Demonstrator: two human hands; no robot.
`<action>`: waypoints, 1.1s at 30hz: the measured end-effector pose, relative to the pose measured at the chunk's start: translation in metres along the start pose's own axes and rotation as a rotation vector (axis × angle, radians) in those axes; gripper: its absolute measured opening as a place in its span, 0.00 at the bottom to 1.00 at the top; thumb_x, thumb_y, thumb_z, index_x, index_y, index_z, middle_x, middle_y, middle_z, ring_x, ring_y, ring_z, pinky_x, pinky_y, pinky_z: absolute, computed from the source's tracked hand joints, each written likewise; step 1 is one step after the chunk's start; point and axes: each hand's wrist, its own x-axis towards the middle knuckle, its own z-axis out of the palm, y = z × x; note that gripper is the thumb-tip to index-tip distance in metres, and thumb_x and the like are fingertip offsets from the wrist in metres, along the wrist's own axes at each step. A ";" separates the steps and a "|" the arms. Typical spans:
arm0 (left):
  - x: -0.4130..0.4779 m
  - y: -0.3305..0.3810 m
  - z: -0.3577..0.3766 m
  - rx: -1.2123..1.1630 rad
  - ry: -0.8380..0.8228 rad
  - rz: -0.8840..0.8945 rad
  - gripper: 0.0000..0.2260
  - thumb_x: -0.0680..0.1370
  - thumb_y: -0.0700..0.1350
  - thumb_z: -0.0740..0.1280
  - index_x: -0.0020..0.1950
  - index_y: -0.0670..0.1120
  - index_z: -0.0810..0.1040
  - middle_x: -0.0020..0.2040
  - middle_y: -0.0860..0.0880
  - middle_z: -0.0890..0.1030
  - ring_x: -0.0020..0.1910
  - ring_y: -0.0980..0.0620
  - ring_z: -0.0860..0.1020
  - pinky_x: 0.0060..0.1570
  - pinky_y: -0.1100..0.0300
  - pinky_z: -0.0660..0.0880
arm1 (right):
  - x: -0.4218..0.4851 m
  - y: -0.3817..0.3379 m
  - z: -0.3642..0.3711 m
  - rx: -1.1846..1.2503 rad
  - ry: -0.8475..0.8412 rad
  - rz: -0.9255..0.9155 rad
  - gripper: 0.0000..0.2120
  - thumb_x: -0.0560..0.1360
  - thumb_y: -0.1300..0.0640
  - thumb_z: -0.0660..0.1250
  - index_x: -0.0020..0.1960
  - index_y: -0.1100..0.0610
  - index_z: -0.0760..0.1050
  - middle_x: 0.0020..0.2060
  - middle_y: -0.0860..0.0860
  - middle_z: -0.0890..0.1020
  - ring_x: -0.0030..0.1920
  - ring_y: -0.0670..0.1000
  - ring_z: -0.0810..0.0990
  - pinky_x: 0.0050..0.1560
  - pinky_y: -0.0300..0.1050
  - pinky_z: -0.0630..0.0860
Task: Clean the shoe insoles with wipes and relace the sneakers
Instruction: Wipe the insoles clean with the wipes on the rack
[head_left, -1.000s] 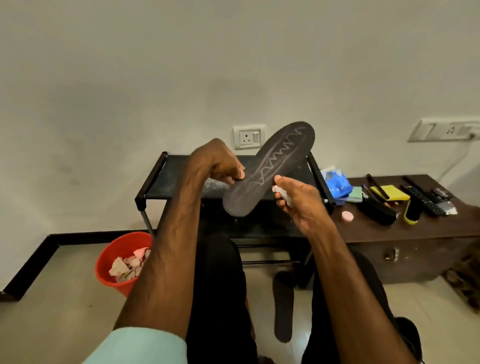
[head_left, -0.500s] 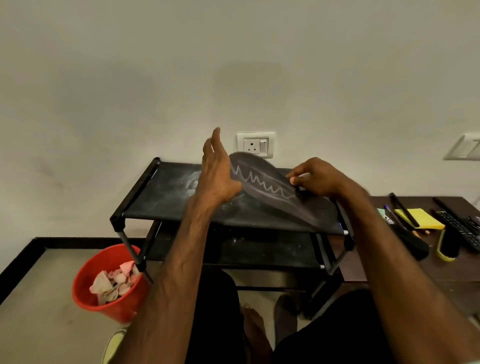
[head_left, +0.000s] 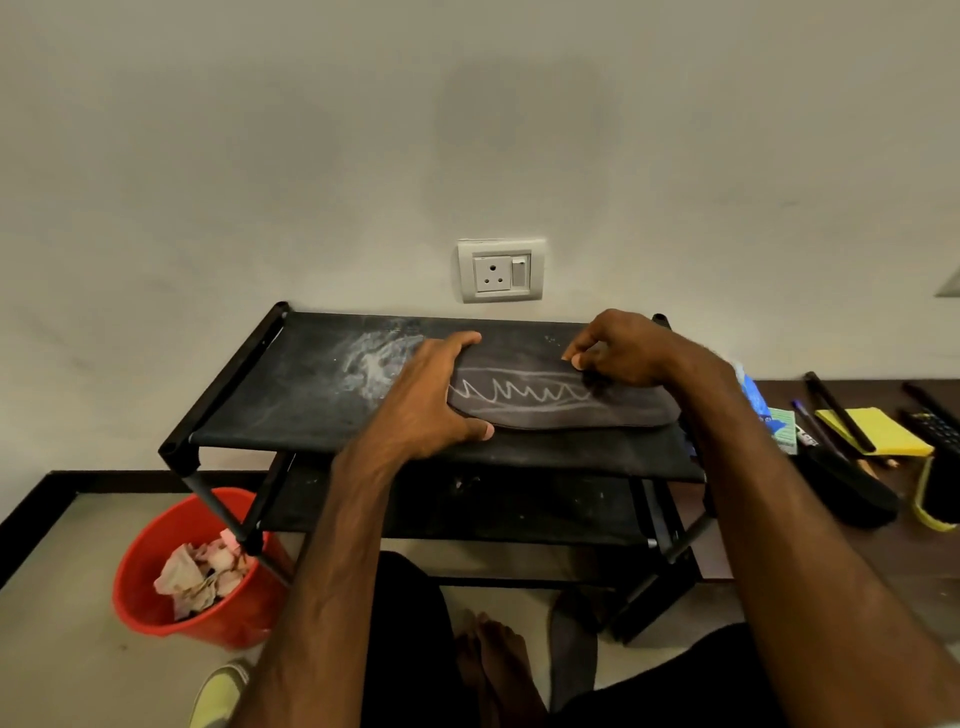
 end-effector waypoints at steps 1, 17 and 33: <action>-0.002 -0.002 0.002 -0.004 0.004 -0.007 0.47 0.65 0.48 0.83 0.78 0.54 0.62 0.72 0.50 0.68 0.66 0.54 0.68 0.64 0.60 0.66 | 0.000 0.000 0.005 0.005 0.003 0.001 0.10 0.81 0.60 0.67 0.59 0.57 0.84 0.55 0.52 0.85 0.51 0.49 0.80 0.53 0.42 0.72; -0.005 -0.018 0.017 -0.061 -0.023 -0.099 0.49 0.62 0.56 0.83 0.78 0.52 0.64 0.70 0.52 0.71 0.65 0.54 0.70 0.66 0.57 0.70 | -0.008 -0.011 0.072 0.409 0.362 -0.063 0.25 0.77 0.65 0.67 0.72 0.54 0.70 0.57 0.49 0.78 0.56 0.49 0.78 0.58 0.46 0.77; -0.008 -0.035 0.015 -0.067 0.027 -0.184 0.44 0.68 0.54 0.80 0.78 0.52 0.62 0.68 0.56 0.76 0.71 0.51 0.65 0.67 0.54 0.66 | 0.027 -0.050 0.077 0.284 0.179 -0.301 0.09 0.75 0.56 0.76 0.54 0.45 0.86 0.44 0.43 0.87 0.43 0.40 0.84 0.45 0.36 0.81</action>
